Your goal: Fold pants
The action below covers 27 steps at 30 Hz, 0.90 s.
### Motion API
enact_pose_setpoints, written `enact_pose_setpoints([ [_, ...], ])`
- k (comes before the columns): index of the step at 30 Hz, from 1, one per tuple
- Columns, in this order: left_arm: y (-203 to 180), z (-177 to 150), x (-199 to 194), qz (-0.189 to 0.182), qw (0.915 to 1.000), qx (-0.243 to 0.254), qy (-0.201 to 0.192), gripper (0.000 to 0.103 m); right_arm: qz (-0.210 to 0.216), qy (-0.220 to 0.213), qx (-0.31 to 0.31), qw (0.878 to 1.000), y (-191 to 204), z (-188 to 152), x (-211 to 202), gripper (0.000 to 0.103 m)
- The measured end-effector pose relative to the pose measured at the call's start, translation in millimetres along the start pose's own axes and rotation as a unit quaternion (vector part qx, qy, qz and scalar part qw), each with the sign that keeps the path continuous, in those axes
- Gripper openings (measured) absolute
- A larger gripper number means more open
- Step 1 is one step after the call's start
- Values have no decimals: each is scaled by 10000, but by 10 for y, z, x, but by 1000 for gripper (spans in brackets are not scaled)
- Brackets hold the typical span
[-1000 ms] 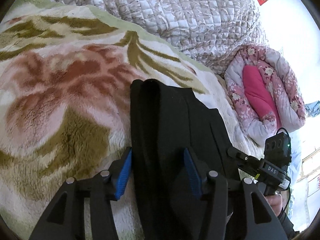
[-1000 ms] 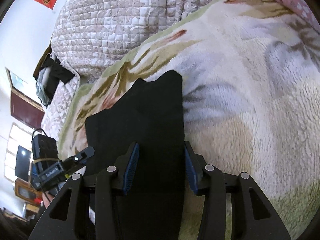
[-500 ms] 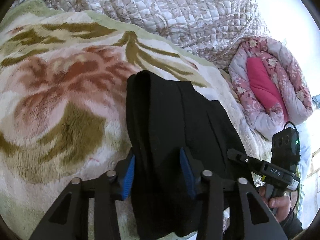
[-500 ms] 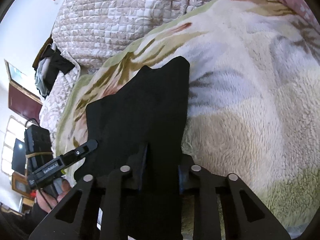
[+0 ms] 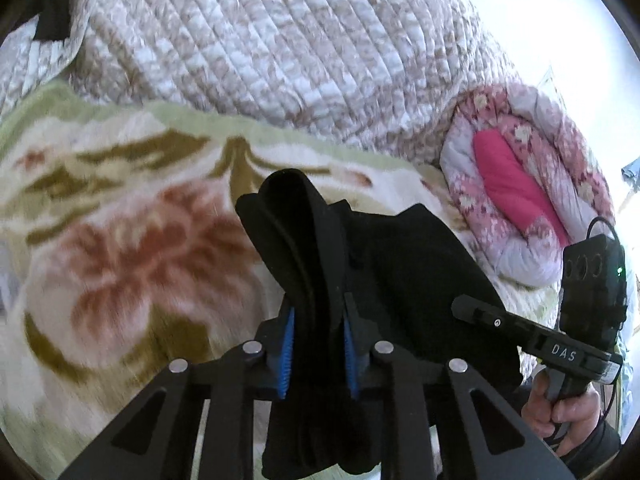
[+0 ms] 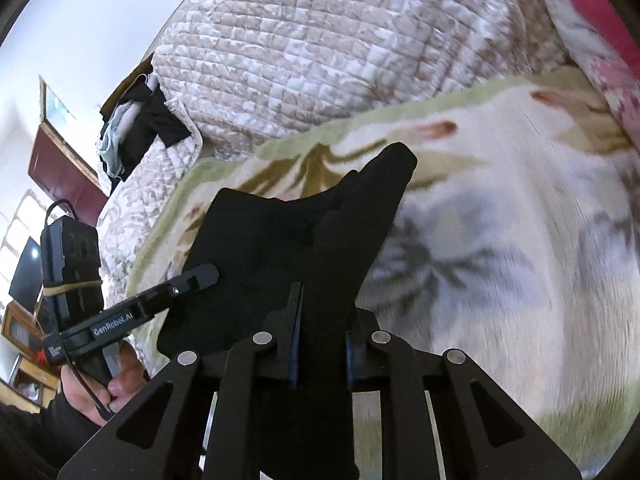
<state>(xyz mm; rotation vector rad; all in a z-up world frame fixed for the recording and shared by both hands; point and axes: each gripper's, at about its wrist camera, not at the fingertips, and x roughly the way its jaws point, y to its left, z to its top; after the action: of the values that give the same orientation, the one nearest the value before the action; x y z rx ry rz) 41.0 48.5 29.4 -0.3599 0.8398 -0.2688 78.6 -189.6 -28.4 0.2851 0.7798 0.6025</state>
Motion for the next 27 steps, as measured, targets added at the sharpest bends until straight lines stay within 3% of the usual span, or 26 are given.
enact_pose_setpoints([
  [10,288,605,223,354,9984,296,-324,23,139,-133,-302,9994,76,648,532,16],
  [13,460,710,413,582,9971,340,-349,29,-123,16,-337,9994,-36,714,786,23],
  [17,759,612,619,1313,9911,200,-96,26,-582,-9,-211,9981,-252,590,791,24],
  [22,880,400,379,1266,9916,-87,-264,26,-914,-137,-500,9945,-175,434,573,24],
  [27,514,211,146,1007,9931,122,-591,26,-1046,-206,-959,9897,130,196,562,24],
])
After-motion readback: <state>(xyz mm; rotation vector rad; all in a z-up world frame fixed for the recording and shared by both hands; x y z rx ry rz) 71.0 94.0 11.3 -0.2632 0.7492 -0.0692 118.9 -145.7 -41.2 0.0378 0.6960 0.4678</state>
